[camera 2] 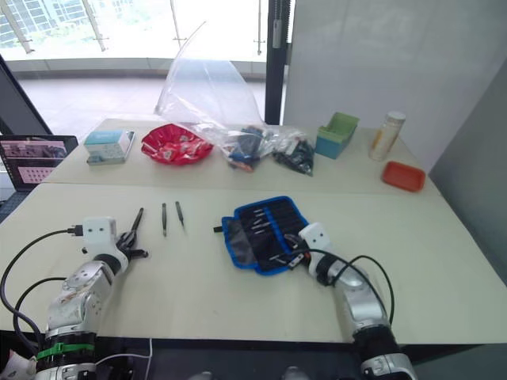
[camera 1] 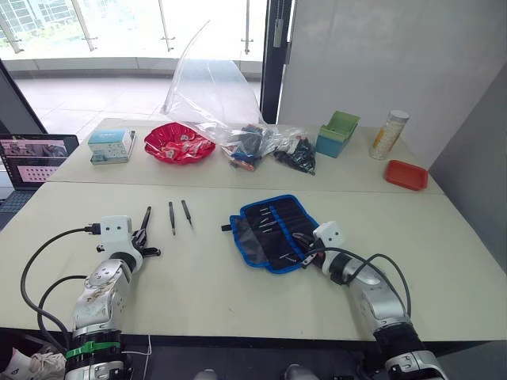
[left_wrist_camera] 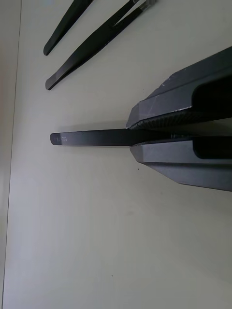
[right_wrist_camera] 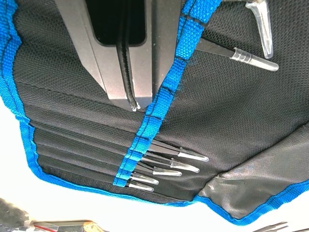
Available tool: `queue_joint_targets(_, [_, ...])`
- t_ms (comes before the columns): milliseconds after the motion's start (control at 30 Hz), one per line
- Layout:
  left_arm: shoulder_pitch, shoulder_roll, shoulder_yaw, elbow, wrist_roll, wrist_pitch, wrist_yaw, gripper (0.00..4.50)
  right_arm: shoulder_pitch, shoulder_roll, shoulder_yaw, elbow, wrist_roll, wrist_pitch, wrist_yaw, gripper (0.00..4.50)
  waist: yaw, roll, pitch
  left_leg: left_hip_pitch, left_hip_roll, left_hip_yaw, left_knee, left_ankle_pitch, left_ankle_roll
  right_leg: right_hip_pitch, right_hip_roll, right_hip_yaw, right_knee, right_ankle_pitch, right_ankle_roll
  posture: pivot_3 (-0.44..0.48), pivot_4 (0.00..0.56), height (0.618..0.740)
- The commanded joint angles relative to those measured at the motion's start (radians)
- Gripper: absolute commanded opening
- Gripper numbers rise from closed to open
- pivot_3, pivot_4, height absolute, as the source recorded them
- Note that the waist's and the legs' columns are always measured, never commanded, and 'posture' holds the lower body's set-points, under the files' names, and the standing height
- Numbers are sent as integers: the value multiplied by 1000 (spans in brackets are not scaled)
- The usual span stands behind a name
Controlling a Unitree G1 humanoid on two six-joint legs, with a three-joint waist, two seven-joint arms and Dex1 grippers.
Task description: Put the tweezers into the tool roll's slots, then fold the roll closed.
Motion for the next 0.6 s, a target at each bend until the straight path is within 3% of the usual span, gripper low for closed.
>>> queue_joint_targets(33, [-51,43,-19,-46,-15,-100,-81,14,39,-5,4,7,-18,33,-13,0,1,0,0,0,0,0,0,0,0,0,0,0,-1,0,0,0,150,738])
queue_joint_targets(367, [-232,161,-341,8,66,-265,-497,14,102,4,-10,-68,-14,49,-68,0,6,1,0,-6,0,-1,-1,0,0,-1,0,-1,-9,1,1,0,150,738])
queue_joint_targets(600, [-361,181,-501,100,109,-257,-710,14,140,3,-14,-128,3,67,-77,0,8,2,1,-9,0,-2,-1,0,0,-3,1,-1,-9,1,2,0,150,738])
